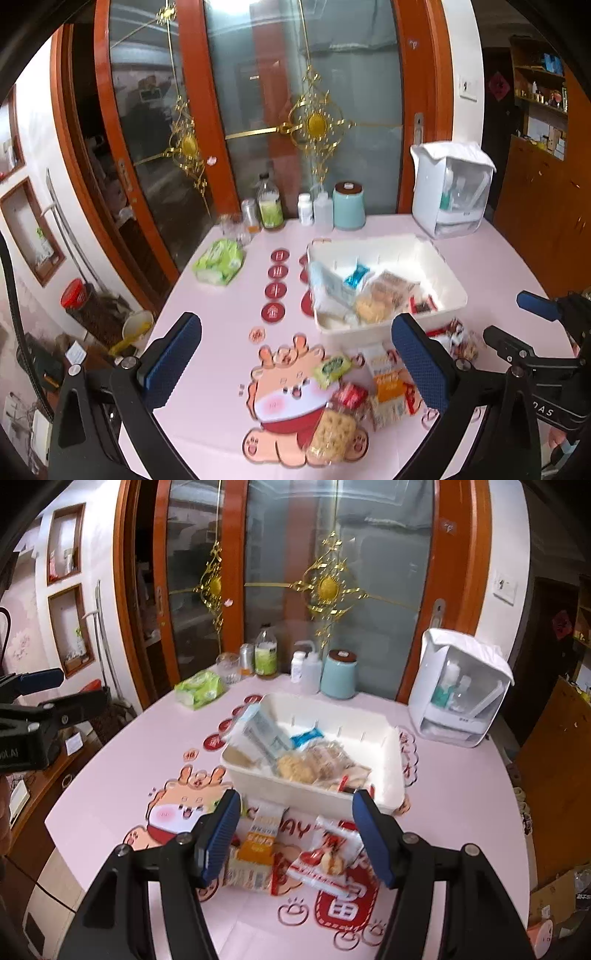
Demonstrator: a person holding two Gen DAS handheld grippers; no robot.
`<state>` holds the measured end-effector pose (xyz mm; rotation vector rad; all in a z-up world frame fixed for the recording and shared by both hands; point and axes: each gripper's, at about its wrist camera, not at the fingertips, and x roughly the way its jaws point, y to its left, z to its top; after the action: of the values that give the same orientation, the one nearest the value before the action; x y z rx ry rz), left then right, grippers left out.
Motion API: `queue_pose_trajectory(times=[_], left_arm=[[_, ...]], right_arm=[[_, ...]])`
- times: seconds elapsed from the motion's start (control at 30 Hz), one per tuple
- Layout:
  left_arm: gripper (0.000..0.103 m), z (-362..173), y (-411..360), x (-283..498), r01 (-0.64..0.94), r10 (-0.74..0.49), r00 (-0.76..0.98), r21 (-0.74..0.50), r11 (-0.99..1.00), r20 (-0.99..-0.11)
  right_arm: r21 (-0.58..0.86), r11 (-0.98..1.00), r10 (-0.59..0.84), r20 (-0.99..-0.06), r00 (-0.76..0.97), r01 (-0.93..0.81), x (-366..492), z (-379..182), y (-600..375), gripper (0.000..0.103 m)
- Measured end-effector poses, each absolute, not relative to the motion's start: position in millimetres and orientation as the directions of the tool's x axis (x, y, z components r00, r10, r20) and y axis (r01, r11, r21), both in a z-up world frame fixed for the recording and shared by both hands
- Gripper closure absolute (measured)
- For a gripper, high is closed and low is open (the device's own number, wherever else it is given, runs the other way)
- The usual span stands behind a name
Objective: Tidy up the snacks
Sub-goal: 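Withdraw both tools from the tray toward the remaining snacks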
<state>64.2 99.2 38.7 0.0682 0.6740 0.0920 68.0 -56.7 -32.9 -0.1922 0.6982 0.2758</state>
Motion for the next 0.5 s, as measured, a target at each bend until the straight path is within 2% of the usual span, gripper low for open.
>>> queue_pose_trajectory(times=[0.3,0.5], left_arm=[[0.001,-36.7,110.0,59.3,0.028,0.026,0.661,0.059,0.998,-0.75],[0.001,-116.5,108.6,69.3,0.123,-0.028,0.525,0.043,0.991,-0.851]], right_arm=[[0.06,0.956,0.221,-0.793,0.567,-0.288,74.4,-105.7,-48.4,0.039],[0.135,0.958,0.241,-0.859,0.451,-0.253,89.3,-169.8,-39.7,0.039]])
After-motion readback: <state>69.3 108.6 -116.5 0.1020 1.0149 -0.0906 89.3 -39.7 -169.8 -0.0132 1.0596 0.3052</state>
